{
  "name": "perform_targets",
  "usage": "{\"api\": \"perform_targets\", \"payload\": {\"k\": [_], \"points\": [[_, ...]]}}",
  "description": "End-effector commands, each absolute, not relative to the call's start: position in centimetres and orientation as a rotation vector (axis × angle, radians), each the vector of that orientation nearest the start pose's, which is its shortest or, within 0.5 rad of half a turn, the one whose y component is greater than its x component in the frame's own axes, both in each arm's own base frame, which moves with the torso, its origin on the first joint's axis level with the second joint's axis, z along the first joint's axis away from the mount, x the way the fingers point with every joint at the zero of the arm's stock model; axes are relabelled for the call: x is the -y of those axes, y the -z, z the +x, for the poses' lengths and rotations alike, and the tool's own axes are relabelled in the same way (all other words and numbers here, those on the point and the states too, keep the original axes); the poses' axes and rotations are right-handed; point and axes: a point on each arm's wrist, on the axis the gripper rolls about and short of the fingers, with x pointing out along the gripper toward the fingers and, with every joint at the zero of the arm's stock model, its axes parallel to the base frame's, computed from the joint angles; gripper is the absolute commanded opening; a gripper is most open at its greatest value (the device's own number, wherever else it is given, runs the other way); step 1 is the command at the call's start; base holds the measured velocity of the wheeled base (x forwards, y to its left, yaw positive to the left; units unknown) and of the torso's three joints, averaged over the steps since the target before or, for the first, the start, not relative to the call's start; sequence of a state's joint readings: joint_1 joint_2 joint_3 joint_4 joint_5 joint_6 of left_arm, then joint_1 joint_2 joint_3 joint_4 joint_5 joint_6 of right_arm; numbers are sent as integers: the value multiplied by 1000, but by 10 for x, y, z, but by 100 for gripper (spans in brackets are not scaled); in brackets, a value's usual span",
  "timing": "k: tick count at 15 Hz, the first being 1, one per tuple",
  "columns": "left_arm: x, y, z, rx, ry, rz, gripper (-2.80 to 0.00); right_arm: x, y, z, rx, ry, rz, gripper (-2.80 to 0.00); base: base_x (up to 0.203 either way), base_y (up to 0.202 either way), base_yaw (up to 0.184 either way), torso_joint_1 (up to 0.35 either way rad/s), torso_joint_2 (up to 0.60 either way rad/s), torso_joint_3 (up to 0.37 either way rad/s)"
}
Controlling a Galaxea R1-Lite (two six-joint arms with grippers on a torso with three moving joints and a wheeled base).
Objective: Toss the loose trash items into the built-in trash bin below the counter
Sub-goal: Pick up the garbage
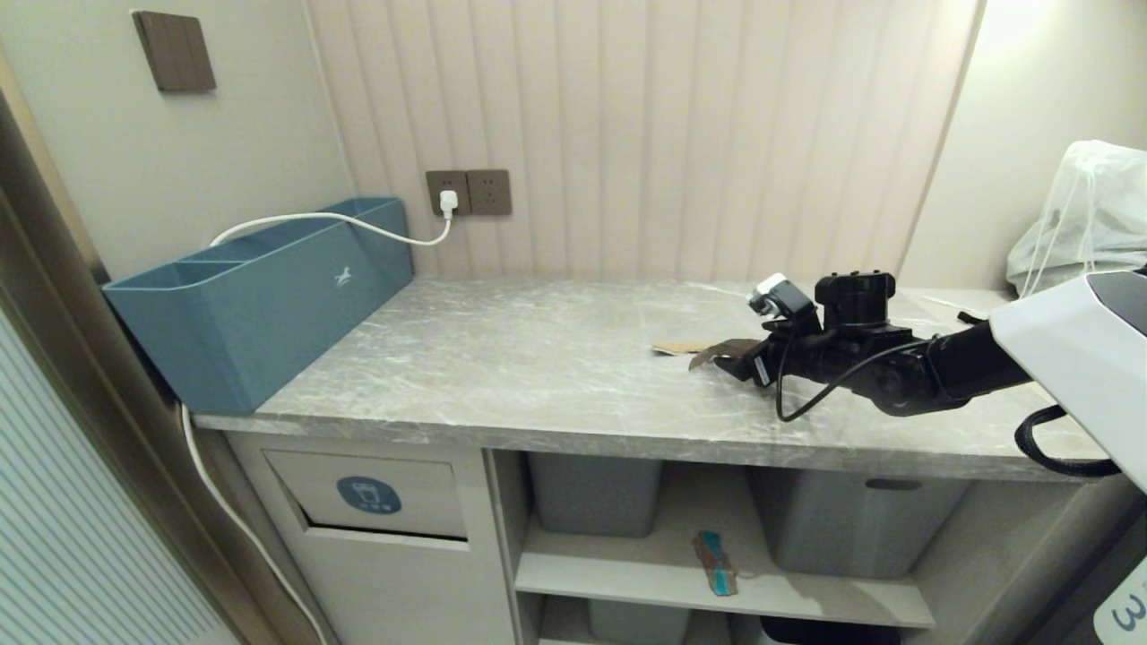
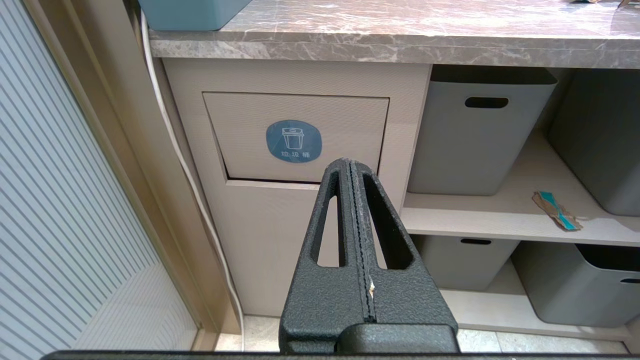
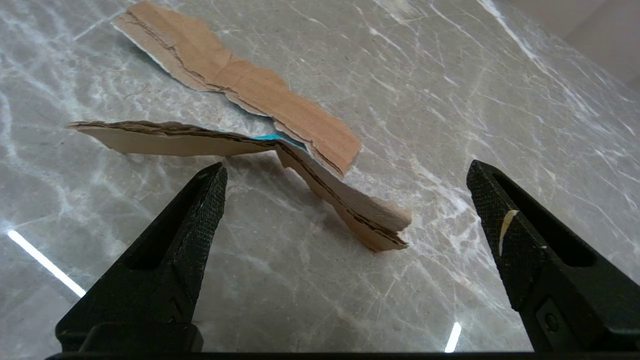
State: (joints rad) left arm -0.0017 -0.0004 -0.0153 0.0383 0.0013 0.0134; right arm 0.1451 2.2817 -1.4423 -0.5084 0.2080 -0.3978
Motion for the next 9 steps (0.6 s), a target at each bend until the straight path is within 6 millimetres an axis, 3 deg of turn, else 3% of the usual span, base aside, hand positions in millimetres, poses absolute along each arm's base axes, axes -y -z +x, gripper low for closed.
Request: {"api": "perform_targets", "payload": {"k": [1, 9], "points": [[0, -76, -24, -20, 0, 14, -280, -74, -116, 459, -268, -421, -383, -280, 0, 0, 0, 0, 0, 0], [0, -76, -24, -20, 0, 6, -280, -87, -127, 467, -302, -456, -398, -280, 0, 0, 0, 0, 0, 0]]}}
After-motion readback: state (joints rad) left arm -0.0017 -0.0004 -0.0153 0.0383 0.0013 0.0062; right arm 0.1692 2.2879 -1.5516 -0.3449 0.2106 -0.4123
